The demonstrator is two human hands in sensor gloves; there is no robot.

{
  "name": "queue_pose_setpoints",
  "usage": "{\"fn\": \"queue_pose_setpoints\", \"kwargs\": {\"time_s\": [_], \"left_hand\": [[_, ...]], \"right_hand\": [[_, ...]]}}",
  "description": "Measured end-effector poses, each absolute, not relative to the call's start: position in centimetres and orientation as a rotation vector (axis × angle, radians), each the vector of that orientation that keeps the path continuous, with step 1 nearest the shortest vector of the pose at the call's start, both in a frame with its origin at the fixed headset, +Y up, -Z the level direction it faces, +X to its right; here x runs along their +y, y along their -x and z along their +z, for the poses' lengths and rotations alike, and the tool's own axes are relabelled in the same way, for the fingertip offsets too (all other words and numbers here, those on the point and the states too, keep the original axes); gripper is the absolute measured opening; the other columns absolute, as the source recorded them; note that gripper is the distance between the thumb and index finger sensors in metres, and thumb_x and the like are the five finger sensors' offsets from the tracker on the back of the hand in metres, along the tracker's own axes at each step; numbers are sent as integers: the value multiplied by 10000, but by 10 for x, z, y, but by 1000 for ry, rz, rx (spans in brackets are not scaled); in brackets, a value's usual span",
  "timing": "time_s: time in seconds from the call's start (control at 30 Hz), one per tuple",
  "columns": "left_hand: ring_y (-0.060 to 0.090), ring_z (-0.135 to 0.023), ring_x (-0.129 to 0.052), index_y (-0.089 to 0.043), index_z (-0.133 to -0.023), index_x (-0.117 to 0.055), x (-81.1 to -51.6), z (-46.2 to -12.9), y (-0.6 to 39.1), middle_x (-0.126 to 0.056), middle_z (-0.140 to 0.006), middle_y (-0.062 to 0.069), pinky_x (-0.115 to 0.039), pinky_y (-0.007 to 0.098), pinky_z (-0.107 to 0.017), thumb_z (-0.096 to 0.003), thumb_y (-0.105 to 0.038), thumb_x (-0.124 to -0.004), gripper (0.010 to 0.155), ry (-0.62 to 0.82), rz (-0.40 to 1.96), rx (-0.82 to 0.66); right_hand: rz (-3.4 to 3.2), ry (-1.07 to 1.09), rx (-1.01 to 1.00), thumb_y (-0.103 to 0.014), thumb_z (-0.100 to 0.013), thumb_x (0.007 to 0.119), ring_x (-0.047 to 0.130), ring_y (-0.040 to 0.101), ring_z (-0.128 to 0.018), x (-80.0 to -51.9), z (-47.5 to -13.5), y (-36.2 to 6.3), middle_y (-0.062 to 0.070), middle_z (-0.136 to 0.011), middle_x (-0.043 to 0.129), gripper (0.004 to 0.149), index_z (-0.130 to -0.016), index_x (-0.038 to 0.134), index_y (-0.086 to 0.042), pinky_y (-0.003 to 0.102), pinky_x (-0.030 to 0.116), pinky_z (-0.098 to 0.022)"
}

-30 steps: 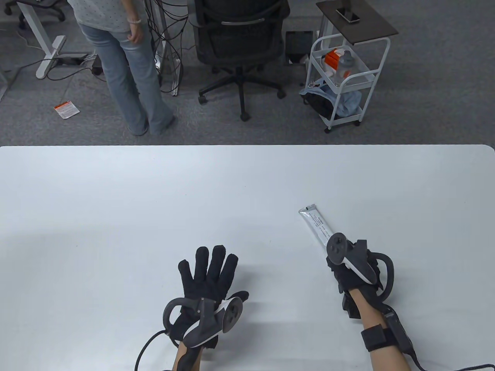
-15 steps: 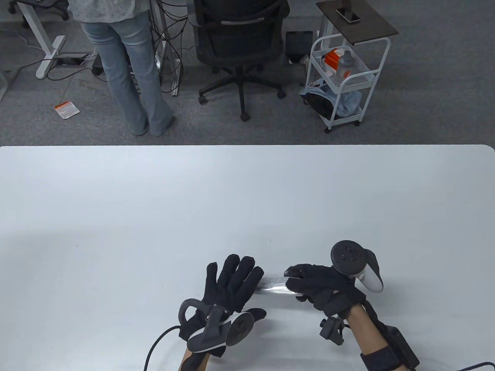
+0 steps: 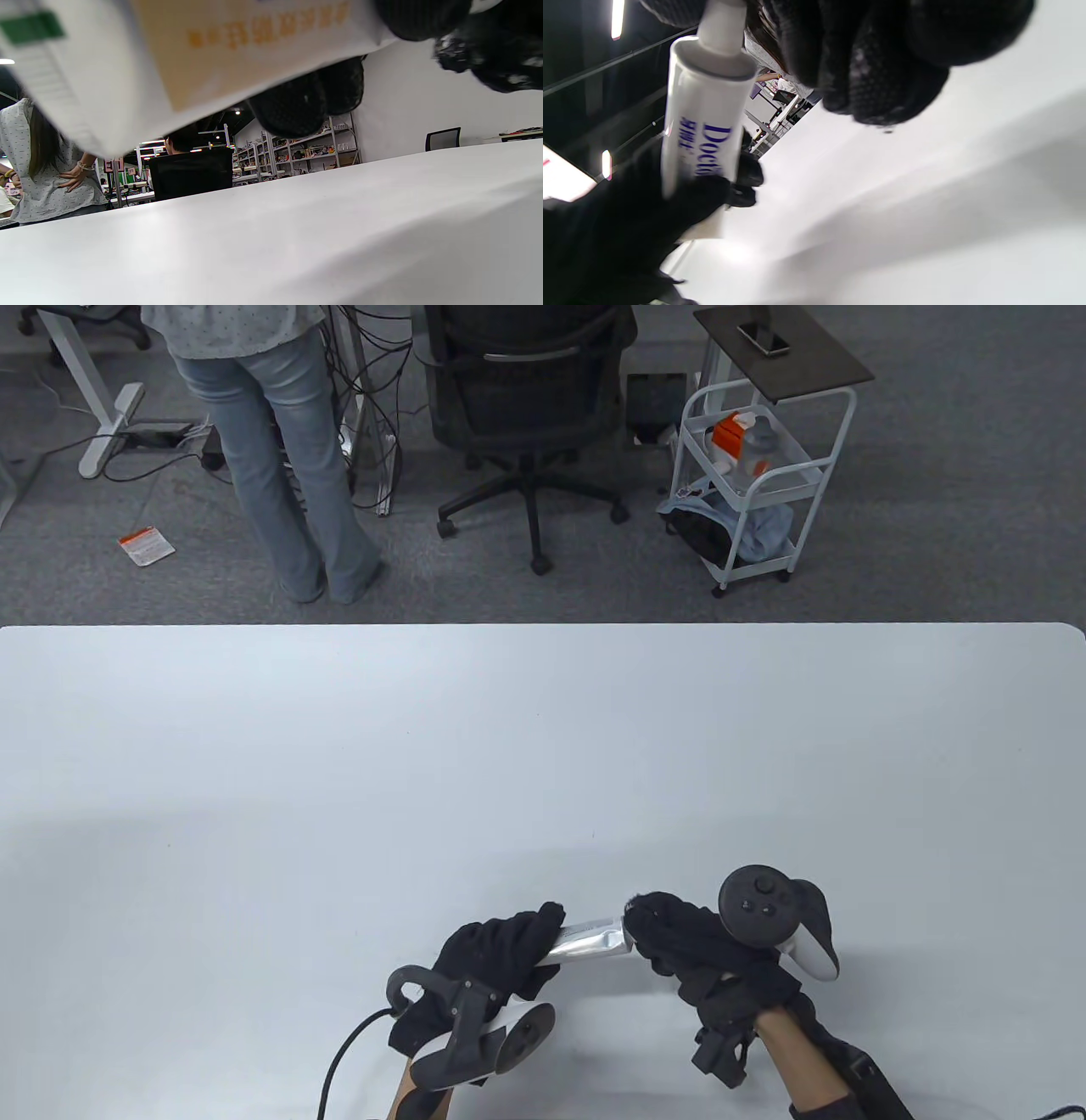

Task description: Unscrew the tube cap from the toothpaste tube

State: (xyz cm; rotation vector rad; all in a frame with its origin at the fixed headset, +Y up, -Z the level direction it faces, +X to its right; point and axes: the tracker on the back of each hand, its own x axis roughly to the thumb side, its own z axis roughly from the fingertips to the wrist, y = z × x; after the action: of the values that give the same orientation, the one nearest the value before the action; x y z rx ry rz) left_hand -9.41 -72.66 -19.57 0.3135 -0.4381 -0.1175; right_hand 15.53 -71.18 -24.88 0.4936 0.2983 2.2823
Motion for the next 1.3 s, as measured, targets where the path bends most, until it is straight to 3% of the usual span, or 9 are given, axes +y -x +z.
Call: {"fn": "queue_pose_setpoints", "kwargs": {"time_s": [0.07, 0.23, 0.5, 0.77, 0.83, 0.87, 0.93, 1.1, 1.3], "left_hand": [[258, -870, -904, -259, -1138, -513, -727, -196, 93, -792, -1050, 49, -793, 446, -680, -537, -561, -634, 684, -311, -148, -432], [257, -867, -903, -260, -1137, -514, -729, -196, 90, -794, -1046, 50, -792, 444, -678, -536, -561, -635, 683, -296, -129, -449], [257, -841, -911, -255, -1134, -517, -731, -194, 82, -797, -1034, 55, -799, 438, -659, -534, -562, -636, 685, -251, -162, -482], [250, -834, -918, -254, -1132, -523, -729, -194, 82, -802, -1027, 52, -805, 433, -652, -532, -563, -636, 684, -228, -170, -487], [251, -833, -917, -250, -1133, -520, -728, -194, 84, -802, -1026, 53, -807, 432, -650, -533, -563, -633, 686, -238, -164, -478], [252, -831, -918, -250, -1133, -520, -727, -194, 85, -800, -1027, 54, -806, 433, -650, -532, -563, -635, 687, -246, -152, -473], [253, -830, -918, -248, -1132, -523, -725, -194, 87, -804, -1024, 53, -807, 432, -648, -532, -563, -636, 687, -253, -156, -467], [249, -831, -917, -252, -1131, -525, -725, -194, 87, -804, -1023, 53, -807, 431, -648, -530, -565, -637, 687, -263, -156, -467], [250, -831, -918, -253, -1130, -525, -726, -193, 86, -805, -1023, 52, -807, 431, -648, -529, -564, -638, 686, -257, -154, -473]], "right_hand": [[2273, -478, 241, -451, -613, 557, 932, 376, -445, -712, -246, -157, 234, -675, 899, 560, -862, 754, 11, 464, 783, -301], [2211, -503, 231, -412, -615, 574, 934, 350, -422, -717, -247, -165, 205, -647, 903, 502, -838, 765, -4, 451, 783, -284], [2241, -549, 262, -338, -615, 613, 931, 336, -456, -719, -245, -166, 220, -690, 884, 453, -868, 739, 16, 434, 788, -304], [2313, -652, 173, -239, -571, 723, 883, 350, -640, -713, -237, -164, 232, -875, 774, 491, -996, 589, -35, 448, 776, -418], [2297, -642, 140, -285, -570, 737, 865, 380, -682, -714, -237, -166, 237, -910, 752, 546, -1022, 561, -34, 475, 763, -444], [2289, -624, 127, -369, -566, 722, 848, 402, -697, -714, -237, -168, 261, -925, 730, 629, -1047, 525, -14, 484, 754, -449], [2269, -545, 78, -472, -576, 620, 853, 441, -659, -717, -237, -173, 304, -892, 749, 689, -1033, 552, 39, 499, 754, -420], [2243, -489, 116, -430, -599, 573, 928, 396, -489, -723, -240, -173, 244, -712, 889, 545, -868, 754, 7, 471, 785, -311], [2209, -518, 136, -356, -600, 629, 937, 360, -501, -724, -240, -171, 215, -720, 888, 454, -870, 749, -11, 447, 795, -314]]}}
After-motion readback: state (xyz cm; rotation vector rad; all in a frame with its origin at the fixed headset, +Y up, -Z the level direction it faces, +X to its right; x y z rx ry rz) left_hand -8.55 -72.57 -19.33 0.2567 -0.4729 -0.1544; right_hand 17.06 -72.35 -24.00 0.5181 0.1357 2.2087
